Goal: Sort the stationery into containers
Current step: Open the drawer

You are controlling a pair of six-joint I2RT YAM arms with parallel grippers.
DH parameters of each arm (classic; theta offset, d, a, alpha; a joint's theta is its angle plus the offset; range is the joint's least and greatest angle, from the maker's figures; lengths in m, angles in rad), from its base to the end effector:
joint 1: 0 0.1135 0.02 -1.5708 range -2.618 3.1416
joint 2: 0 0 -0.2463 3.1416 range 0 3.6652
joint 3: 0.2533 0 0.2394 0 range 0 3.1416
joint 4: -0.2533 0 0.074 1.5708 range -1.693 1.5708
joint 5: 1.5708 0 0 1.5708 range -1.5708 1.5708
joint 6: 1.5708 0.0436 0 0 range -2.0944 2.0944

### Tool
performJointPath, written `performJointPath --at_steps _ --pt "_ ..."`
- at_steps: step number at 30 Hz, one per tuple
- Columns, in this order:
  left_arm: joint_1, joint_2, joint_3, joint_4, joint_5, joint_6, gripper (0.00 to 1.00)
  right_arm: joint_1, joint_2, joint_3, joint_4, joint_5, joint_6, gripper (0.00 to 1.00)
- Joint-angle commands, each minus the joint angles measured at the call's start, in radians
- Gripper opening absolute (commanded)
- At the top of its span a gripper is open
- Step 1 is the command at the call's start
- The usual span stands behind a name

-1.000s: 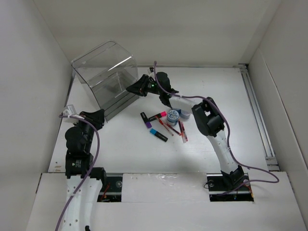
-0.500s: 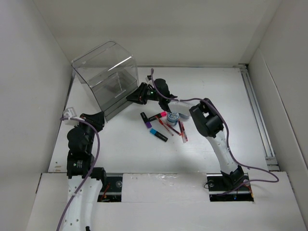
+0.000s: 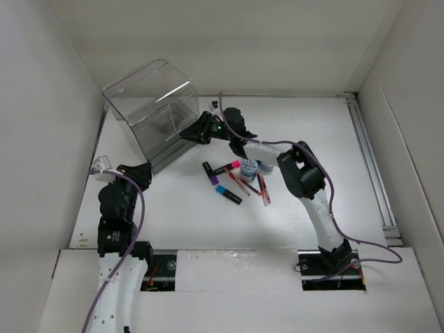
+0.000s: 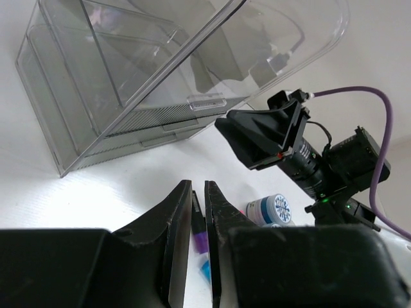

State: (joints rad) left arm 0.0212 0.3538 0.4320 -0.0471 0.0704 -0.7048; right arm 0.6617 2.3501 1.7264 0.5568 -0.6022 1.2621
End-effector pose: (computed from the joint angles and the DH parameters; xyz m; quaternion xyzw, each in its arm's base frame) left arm 0.1328 -0.0003 0.2804 -0.2234 0.6592 -0.2636 0.6679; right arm 0.3998 0.3427 0.1947 0.0127 0.7262 0.6590 0.1954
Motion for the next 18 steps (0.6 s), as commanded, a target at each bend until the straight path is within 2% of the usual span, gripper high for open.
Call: performJointPath --at_steps 1,13,18 --pt "-0.003 -0.016 -0.007 0.044 0.002 -0.002 0.11 0.006 -0.02 0.081 0.06 0.015 0.022 0.36" --pt "-0.003 -0.016 -0.007 0.053 0.011 -0.002 0.11 0.006 0.044 0.168 0.012 0.024 0.022 0.34" --pt "-0.003 -0.016 -0.007 0.053 0.011 -0.002 0.11 0.006 0.002 0.064 0.058 0.045 0.022 0.34"
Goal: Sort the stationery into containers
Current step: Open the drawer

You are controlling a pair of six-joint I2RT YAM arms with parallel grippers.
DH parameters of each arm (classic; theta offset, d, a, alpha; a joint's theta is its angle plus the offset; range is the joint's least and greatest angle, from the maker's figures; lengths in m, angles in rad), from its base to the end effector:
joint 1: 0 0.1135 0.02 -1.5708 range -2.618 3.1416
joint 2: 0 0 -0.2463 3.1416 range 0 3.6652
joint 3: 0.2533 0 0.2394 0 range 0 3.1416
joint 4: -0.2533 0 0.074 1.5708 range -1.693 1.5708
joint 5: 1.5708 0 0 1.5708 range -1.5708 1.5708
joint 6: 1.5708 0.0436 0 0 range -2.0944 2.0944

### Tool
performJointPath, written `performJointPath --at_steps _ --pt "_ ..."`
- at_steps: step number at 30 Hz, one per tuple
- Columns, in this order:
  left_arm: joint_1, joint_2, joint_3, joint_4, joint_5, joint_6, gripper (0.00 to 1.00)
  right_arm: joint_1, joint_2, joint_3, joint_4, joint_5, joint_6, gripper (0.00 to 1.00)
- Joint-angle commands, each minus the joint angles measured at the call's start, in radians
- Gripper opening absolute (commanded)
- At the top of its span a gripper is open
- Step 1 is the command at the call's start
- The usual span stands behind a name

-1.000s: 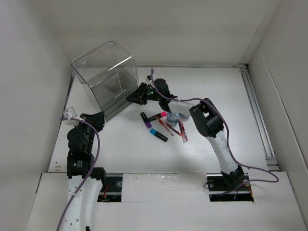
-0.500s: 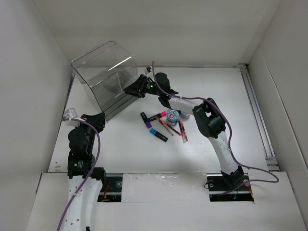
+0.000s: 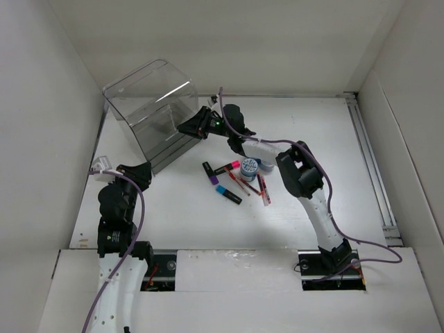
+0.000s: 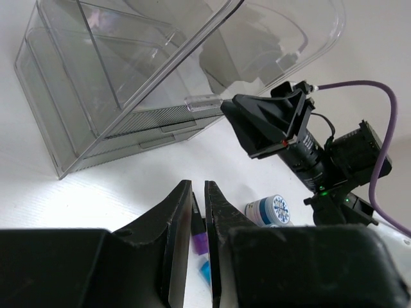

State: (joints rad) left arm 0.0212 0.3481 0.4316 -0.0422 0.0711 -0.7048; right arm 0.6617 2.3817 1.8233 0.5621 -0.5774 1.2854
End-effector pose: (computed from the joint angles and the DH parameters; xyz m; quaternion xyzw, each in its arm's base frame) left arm 0.1318 -0.0003 0.2815 -0.2217 0.6559 -0.2649 0.6711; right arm 0.4094 0.3490 0.2117 0.0156 0.7058 0.6745 0.2157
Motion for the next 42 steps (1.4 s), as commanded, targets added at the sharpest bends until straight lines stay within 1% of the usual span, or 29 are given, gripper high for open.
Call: performJointPath --at_steps 1,7,11,16,21,27,30,31,35,42 --pt "-0.003 -0.011 -0.007 0.048 0.01 -0.002 0.11 0.006 -0.042 -0.042 0.053 0.021 -0.001 0.34" --pt "-0.003 -0.011 -0.007 0.048 0.019 -0.002 0.11 0.006 -0.053 -0.062 0.053 0.039 -0.011 0.36" --pt "-0.003 -0.011 -0.007 0.048 0.019 -0.002 0.11 0.006 -0.053 -0.062 0.053 0.048 -0.011 0.36" --pt "-0.003 -0.011 -0.007 0.048 0.029 -0.002 0.11 0.006 0.0 0.022 0.007 0.037 -0.011 0.35" --pt "-0.003 -0.02 -0.007 0.048 0.029 -0.002 0.11 0.006 0.022 0.06 -0.013 0.028 -0.011 0.28" --pt "-0.003 -0.02 -0.016 0.048 0.029 -0.002 0.11 0.015 0.022 0.07 -0.013 0.028 -0.02 0.23" --pt "-0.003 -0.02 -0.016 0.048 0.029 -0.002 0.11 0.015 0.022 0.07 -0.013 0.019 -0.02 0.16" --pt "-0.003 -0.02 -0.016 0.048 0.029 -0.002 0.11 0.015 0.022 0.07 -0.013 0.019 -0.02 0.12" --pt "-0.003 -0.02 -0.016 0.048 0.029 -0.002 0.11 0.015 -0.009 0.042 -0.002 0.028 -0.032 0.01" --pt "-0.003 -0.03 -0.007 0.018 0.009 0.007 0.11 0.024 -0.14 -0.114 0.079 0.048 -0.041 0.0"
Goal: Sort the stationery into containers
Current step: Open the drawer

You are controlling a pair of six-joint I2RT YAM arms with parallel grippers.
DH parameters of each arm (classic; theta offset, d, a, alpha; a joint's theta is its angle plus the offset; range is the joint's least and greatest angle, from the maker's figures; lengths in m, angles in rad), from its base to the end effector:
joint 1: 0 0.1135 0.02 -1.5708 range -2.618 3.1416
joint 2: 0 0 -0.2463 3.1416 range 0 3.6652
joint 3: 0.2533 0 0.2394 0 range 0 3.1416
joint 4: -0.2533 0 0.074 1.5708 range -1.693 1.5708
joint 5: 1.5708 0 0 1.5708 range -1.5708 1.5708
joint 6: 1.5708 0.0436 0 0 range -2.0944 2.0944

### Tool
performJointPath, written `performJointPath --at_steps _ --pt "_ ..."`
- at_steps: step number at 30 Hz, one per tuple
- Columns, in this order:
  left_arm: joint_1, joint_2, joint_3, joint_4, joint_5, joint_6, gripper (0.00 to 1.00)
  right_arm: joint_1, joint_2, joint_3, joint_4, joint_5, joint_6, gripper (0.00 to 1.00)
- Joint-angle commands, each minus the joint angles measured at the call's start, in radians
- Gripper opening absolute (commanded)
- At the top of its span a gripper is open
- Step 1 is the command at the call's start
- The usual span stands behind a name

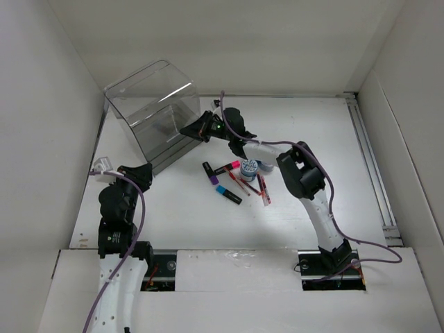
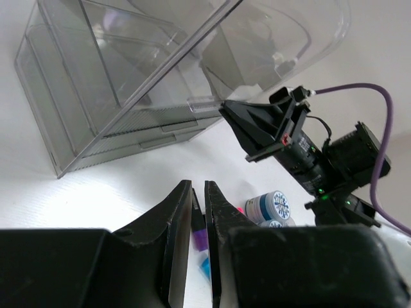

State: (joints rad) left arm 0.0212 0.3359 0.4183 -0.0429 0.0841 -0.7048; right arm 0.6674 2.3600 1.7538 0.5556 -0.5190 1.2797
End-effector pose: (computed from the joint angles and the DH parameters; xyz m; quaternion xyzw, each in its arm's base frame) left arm 0.1309 -0.0009 0.2782 -0.2175 0.6580 -0.2689 0.6689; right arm 0.4038 0.3458 0.1986 0.0426 0.7212 0.6552 0.2207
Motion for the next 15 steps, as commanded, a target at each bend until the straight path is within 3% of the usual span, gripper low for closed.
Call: performJointPath --at_steps 1,11,15 --pt "-0.003 -0.018 0.007 0.008 -0.013 0.007 0.11 0.018 -0.136 -0.062 0.099 -0.01 -0.036 0.0" --pt "-0.003 -0.046 -0.013 -0.011 -0.026 0.007 0.11 0.028 -0.271 -0.195 0.129 -0.01 -0.054 0.0" --pt "-0.003 -0.055 -0.013 -0.011 -0.026 0.007 0.05 0.028 -0.323 -0.22 0.129 -0.019 -0.054 0.0"
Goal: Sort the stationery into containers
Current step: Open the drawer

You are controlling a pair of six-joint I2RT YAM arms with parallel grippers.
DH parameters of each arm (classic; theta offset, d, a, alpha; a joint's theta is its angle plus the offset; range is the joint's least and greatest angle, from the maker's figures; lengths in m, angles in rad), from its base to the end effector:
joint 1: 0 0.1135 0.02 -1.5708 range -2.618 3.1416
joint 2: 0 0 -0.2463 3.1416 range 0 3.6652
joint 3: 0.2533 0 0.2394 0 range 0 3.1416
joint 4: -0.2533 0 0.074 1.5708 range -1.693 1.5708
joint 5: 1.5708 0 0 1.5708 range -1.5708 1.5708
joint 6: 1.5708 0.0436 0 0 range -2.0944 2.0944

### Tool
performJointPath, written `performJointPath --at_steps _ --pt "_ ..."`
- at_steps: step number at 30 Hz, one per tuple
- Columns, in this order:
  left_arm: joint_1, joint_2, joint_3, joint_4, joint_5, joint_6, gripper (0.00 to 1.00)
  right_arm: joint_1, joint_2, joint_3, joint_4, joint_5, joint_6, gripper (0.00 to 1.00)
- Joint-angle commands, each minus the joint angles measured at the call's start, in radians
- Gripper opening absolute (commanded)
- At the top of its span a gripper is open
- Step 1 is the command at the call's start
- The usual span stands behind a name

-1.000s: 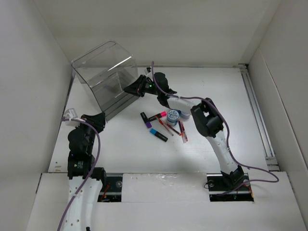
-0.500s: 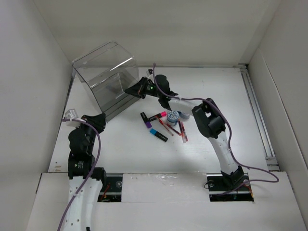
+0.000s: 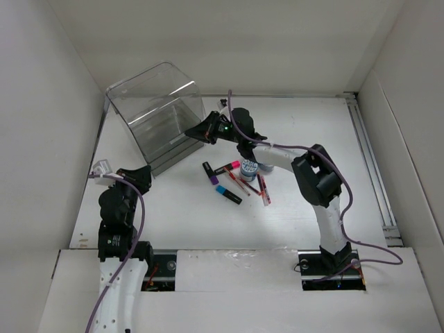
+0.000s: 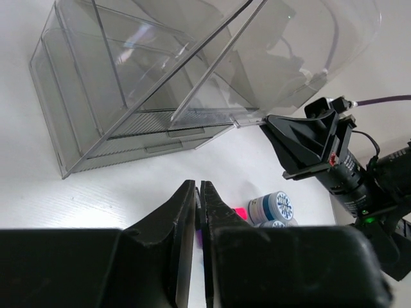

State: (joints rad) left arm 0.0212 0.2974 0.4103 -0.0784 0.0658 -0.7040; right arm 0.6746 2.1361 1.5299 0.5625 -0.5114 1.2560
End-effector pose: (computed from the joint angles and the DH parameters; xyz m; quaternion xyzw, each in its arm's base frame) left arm 0.1255 -0.0002 0.2754 -0.2242 0.6577 -0.2622 0.6697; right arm 0.3682 0.3218 0.2338 0.0328 0.7197 0.6541 0.2306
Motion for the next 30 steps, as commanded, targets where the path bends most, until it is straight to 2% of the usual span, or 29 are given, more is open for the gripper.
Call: performJointPath --at_steps 1,3,13,19,30 --pt "-0.003 -0.017 -0.005 0.025 0.002 0.006 0.03 0.02 -0.114 -0.007 0.122 -0.027 -0.03 0.0" --pt "-0.003 -0.026 -0.005 0.025 0.002 0.006 0.0 0.02 -0.129 -0.007 0.122 -0.038 -0.03 0.0" --pt "-0.003 -0.026 -0.034 0.034 0.022 -0.005 0.0 0.02 -0.2 0.004 0.091 -0.056 -0.03 0.0" --pt "-0.003 0.0 -0.034 0.117 0.031 -0.023 0.0 0.02 -0.219 0.013 0.091 -0.067 -0.021 0.0" --pt "-0.003 0.135 -0.068 0.382 -0.012 -0.081 0.0 0.02 -0.219 0.041 0.091 -0.096 -0.012 0.0"
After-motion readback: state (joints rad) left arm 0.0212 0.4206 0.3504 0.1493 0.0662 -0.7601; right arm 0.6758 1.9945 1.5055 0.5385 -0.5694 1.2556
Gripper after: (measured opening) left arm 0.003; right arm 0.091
